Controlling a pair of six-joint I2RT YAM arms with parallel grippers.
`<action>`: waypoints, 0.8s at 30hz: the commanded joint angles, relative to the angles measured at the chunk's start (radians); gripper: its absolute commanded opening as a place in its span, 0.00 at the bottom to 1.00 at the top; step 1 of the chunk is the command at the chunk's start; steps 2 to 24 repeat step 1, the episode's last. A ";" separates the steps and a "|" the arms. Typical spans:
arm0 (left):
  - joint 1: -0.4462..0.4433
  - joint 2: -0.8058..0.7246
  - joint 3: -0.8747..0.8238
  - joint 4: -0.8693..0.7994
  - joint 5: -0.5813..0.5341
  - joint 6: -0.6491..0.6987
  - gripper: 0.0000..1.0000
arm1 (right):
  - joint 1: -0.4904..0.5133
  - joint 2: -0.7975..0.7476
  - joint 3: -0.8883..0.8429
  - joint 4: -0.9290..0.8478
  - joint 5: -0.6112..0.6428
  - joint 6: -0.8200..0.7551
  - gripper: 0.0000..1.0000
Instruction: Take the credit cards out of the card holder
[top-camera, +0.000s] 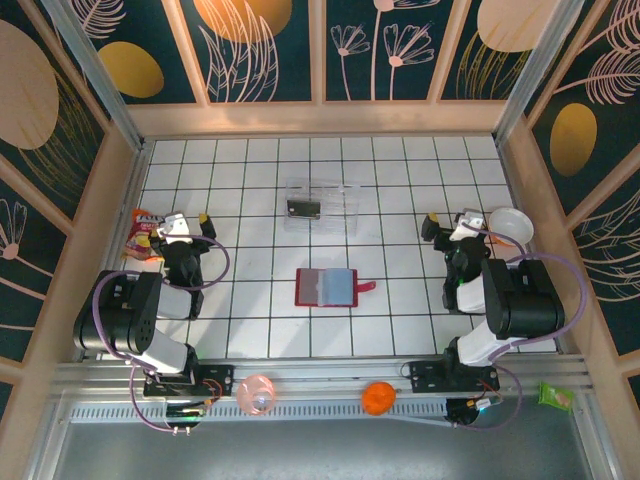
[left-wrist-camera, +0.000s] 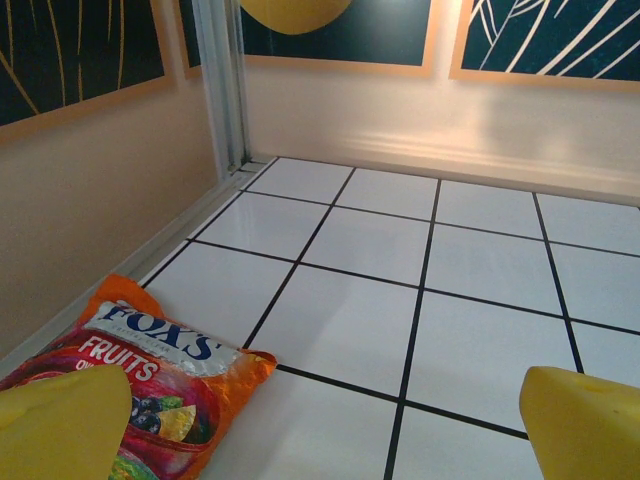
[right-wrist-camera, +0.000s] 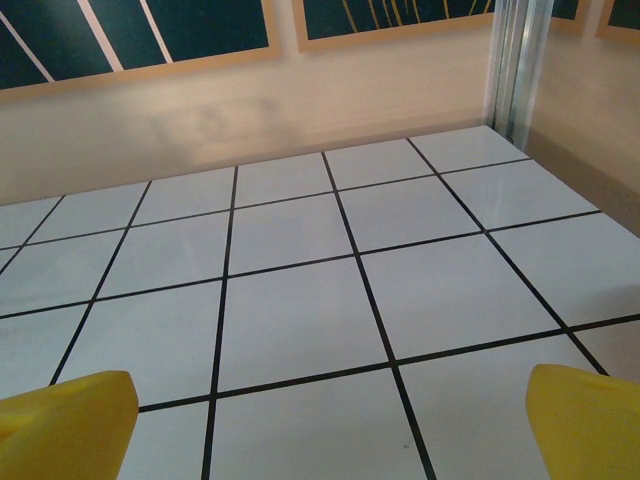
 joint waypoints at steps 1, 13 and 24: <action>0.006 -0.004 0.012 0.038 -0.012 -0.018 0.99 | 0.004 0.007 0.004 0.048 0.012 0.014 0.99; 0.006 -0.004 0.012 0.038 -0.012 -0.018 0.99 | 0.004 0.007 0.004 0.048 0.012 0.014 0.99; 0.006 -0.004 0.012 0.038 -0.012 -0.018 0.99 | 0.004 0.007 0.004 0.048 0.012 0.014 0.99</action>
